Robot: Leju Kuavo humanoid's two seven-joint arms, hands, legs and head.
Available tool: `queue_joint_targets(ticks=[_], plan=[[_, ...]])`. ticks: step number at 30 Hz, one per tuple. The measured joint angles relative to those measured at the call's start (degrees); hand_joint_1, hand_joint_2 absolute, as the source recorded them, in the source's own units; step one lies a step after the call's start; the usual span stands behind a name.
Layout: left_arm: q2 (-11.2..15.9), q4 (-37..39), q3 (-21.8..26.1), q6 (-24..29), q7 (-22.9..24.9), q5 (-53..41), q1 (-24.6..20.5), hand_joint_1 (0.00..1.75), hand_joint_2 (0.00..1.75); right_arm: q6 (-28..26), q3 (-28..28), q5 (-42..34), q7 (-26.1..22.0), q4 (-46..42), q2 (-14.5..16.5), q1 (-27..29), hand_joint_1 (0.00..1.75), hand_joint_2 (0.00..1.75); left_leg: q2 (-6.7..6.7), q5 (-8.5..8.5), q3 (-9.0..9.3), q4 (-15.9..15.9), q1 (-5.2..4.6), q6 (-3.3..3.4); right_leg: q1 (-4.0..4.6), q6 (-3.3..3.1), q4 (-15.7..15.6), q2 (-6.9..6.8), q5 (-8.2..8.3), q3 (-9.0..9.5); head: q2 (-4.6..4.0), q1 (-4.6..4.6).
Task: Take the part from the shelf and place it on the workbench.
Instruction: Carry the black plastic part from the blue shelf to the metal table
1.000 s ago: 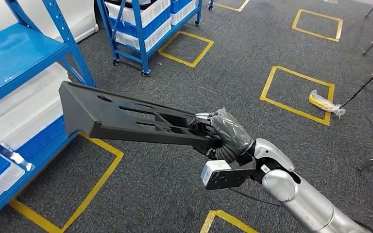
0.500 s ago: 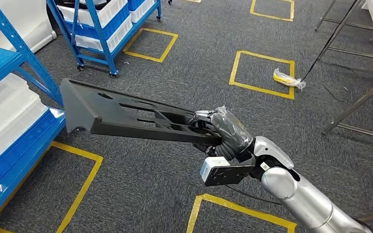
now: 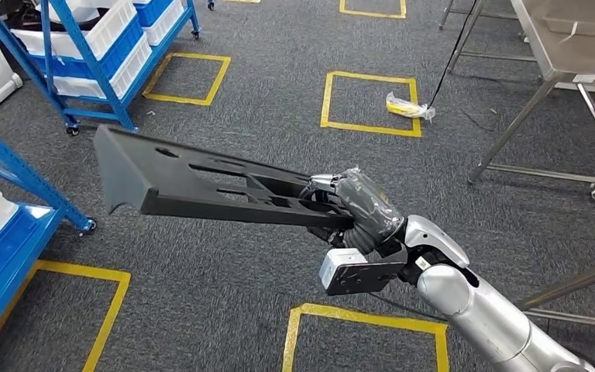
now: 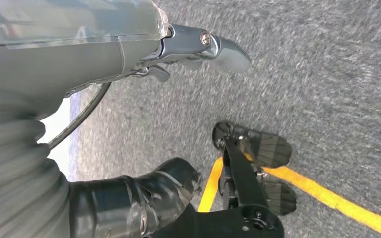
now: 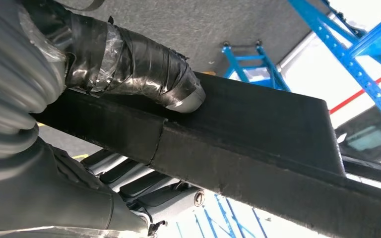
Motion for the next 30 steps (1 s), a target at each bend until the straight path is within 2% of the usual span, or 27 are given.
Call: queue_joint_targets(ticks=[1,2,3,5,7,8,9,10,12,13,14,15,17,19,21,22,23,24,25,26,28,29,30], plan=[[0.0,0.0,0.0,0.0,0.0,0.0,-0.1,0.0,1.75,0.0,0.0,0.0,0.0,0.0,0.0,0.1,1.75,1.75,0.64,0.23,0.13,-0.3,0.09,0.21,-0.13,0.4,-0.1,0.48,0.19,-0.18,0.0,-0.01],[0.0,0.0,0.0,0.0,0.0,0.0,-0.1,0.0,1.75,0.0,0.0,0.0,0.0,0.0,0.0,0.1,1.75,1.75,1.35,0.56,0.36,-0.9,0.18,0.51,-0.09,0.71,0.1,0.01,0.04,-0.38,0.0,0.03],[-0.1,0.0,0.1,0.0,0.0,0.0,-0.1,0.0,1.75,0.0,0.0,0.0,0.0,0.0,0.0,0.1,1.75,1.75,2.1,0.91,0.59,-1.5,0.31,0.82,0.0,1.0,1.0,-1.13,-0.64,-0.88,0.0,0.08],[-0.1,0.0,0.1,0.0,0.0,0.0,0.0,0.0,1.75,0.0,0.0,0.0,0.0,0.1,0.0,0.0,1.75,1.75,3.58,1.29,0.85,-2.1,0.38,1.19,-0.13,1.55,6.2,-4.44,-3.62,-3.39,0.0,0.18],[-0.1,0.0,0.2,0.0,0.0,0.0,0.1,0.0,1.75,0.0,0.0,0.0,0.0,0.2,0.0,0.1,1.75,1.75,5.02,1.22,0.82,-2.1,0.35,1.16,-0.8,2.2,13.0,-5.92,-6.32,-6.71,0.0,0.21],[-0.1,0.0,0.2,0.0,0.0,0.0,0.1,0.0,1.75,0.0,0.0,0.0,0.0,0.3,0.0,0.2,1.75,1.75,5.74,1.13,0.84,-2.1,0.36,1.06,-1.18,2.49,14.5,-6.21,-6.42,-7.47,0.0,0.21],[-0.1,0.0,0.2,0.0,0.0,0.0,0.1,0.0,1.75,0.0,0.0,0.0,0.0,0.4,0.0,0.3,1.75,1.75,6.43,1.02,0.9,-2.1,0.38,0.91,-1.54,2.76,13.9,-6.43,-5.48,-7.13,0.0,0.21],[-0.1,0.0,0.2,0.0,0.0,0.0,0.1,0.0,1.75,0.0,0.0,0.0,0.0,0.4,0.0,0.2,1.75,1.75,7.06,0.86,1.02,-2.1,0.42,0.68,-1.84,2.98,10.9,-6.81,-3.69,-5.58,0.0,0.21],[-0.1,0.0,0.2,0.1,0.0,0.1,0.0,0.0,1.75,0.0,0.0,0.0,0.0,0.5,0.0,0.2,1.75,1.75,8.13,0.43,1.36,-1.9,0.37,-0.01,-1.89,3.18,3.2,-9.05,-0.72,-1.48,0.0,0.21],[0.0,0.0,0.2,0.2,0.0,0.1,0.0,0.0,1.75,0.1,0.0,0.0,0.0,0.5,0.0,0.1,1.75,1.75,8.55,0.22,1.49,-1.9,0.29,-0.39,-1.65,3.0,0.6,-10.01,-0.04,-0.16,0.0,0.2],[0.0,0.0,0.3,0.3,0.0,0.0,0.0,0.0,1.75,0.1,0.0,0.0,0.0,0.5,0.0,0.1,1.75,1.75,8.97,0.06,1.63,-1.8,0.17,-0.77,-1.33,2.71,-0.5,-10.66,-0.02,0.3,0.0,0.2],[0.0,0.0,0.4,0.4,0.0,0.0,0.0,0.0,1.75,0.1,0.0,0.0,0.1,0.6,0.0,0.1,1.75,1.75,9.4,-0.04,1.74,-1.9,0.1,-1.1,-0.98,2.27,-0.4,-10.55,-0.11,0.18,0.0,0.19],[0.0,0.0,0.4,0.4,0.1,-0.1,-0.1,0.0,1.75,0.2,0.0,0.0,0.2,0.6,0.0,-0.1,1.75,1.75,10.05,-0.47,2.04,-1.7,0.37,-1.79,-0.81,1.36,-0.5,-9.28,-0.1,0.12,0.0,0.17],[-0.1,0.0,0.5,0.3,0.2,-0.1,-0.1,0.0,1.75,0.4,0.0,0.0,0.4,0.6,0.0,-0.4,1.75,1.75,8.04,-2.53,1.06,1.0,0.72,-2.09,-0.86,0.35,-0.9,-8.11,0.02,0.44,0.0,0.18],[-0.1,0.0,0.5,0.1,0.4,-0.2,-0.1,0.0,1.75,0.9,0.0,-0.3,0.6,0.7,0.1,-0.8,1.75,1.75,5.1,-6.24,-2.52,8.4,0.7,-1.86,-0.65,-0.39,-1.1,-6.94,0.05,0.65,0.0,0.18],[-0.1,0.0,0.5,0.0,0.5,-0.3,0.0,0.0,1.75,1.3,0.0,-0.5,0.7,0.7,0.2,-0.9,1.75,1.75,4.48,-7.71,-4.78,12.5,0.59,-1.67,-0.4,-0.59,-1.0,-6.22,0.03,0.65,0.0,0.16],[-0.1,0.0,0.5,-0.1,0.5,-0.3,0.0,0.0,1.75,1.6,0.1,-0.8,0.8,0.9,0.3,-0.9,1.75,1.75,4.24,-8.18,-6.51,15.4,0.45,-1.42,-0.12,-0.73,-1.0,-5.41,0.02,0.68,0.0,0.16],[-0.1,0.0,0.5,-0.1,0.6,-0.3,0.0,0.0,1.75,1.7,0.1,-0.9,0.9,1.0,0.5,-0.9,1.75,1.75,4.12,-7.5,-7.34,16.2,0.28,-1.09,0.15,-0.83,-1.0,-4.55,0.0,0.75,0.0,0.16],[-0.1,0.0,0.5,-0.1,0.6,-0.3,0.0,0.0,1.75,1.8,0.1,-1.1,1.0,1.1,0.5,-0.9,1.75,1.75,3.9,-5.65,-7.02,14.5,0.08,-0.66,0.36,-0.89,-0.9,-3.67,-0.03,0.85,0.0,0.16],[-0.1,0.0,0.5,-0.1,0.6,-0.3,0.1,0.0,1.75,1.8,0.1,-1.2,1.0,1.2,0.6,-0.9,1.75,1.75,3.33,-3.09,-5.72,10.9,-0.17,-0.16,0.48,-0.93,-0.8,-2.85,-0.06,0.96,0.0,0.16],[0.0,0.0,0.6,-0.1,0.6,-0.2,0.1,0.0,1.75,1.8,0.1,-1.3,1.0,1.2,0.6,-0.9,1.75,1.75,0.8,0.54,-2.75,3.3,-0.47,0.73,0.59,-0.87,-0.6,-1.45,-0.12,0.92,0.0,0.18],[0.0,0.0,0.6,-0.1,0.5,-0.2,0.1,0.0,1.75,1.8,0.1,-1.3,1.1,1.2,0.6,-1.0,1.75,1.75,-0.12,1.25,-1.84,1.1,-0.54,0.95,0.5,-0.69,-0.5,-0.87,-0.08,0.72,0.0,0.18],[0.0,0.0,0.6,-0.1,0.5,-0.1,0.0,0.0,1.75,1.8,0.1,-1.3,1.1,1.2,0.6,-1.0,1.75,1.75,-0.57,1.24,-1.47,0.2,-0.58,1.05,0.36,-0.41,-0.5,-0.28,0.02,0.48,0.0,0.17]])
